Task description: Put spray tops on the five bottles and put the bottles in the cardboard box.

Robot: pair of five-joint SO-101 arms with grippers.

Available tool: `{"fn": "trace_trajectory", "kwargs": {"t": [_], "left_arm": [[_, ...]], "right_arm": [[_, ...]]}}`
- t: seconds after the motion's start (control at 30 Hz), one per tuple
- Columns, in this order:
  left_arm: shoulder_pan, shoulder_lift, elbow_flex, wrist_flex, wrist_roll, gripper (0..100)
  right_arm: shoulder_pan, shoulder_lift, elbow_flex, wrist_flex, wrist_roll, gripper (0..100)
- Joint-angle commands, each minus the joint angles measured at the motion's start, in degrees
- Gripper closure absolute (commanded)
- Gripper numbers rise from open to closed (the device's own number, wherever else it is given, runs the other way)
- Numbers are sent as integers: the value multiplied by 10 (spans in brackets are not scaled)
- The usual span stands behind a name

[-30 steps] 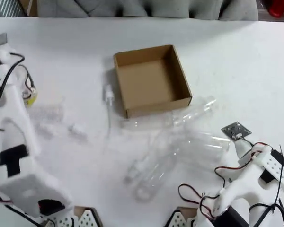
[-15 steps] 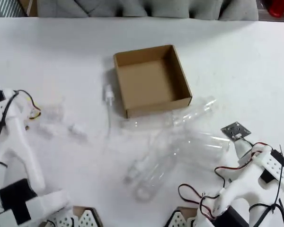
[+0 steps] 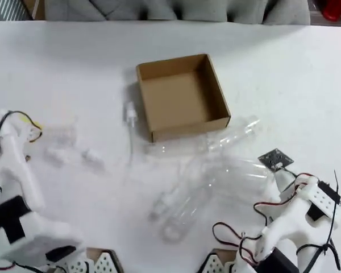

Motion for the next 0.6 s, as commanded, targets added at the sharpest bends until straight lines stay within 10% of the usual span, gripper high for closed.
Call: {"fn": "trace_trajectory", "kwargs": {"t": [0.0,0.57], "left_arm": [[0,51,-78,7,8,725],[19,174,-174,37,6,726]], "right_arm": [[-10,-13,-3,-17,5,982],[-10,-15,-3,-19,5,982]]}}
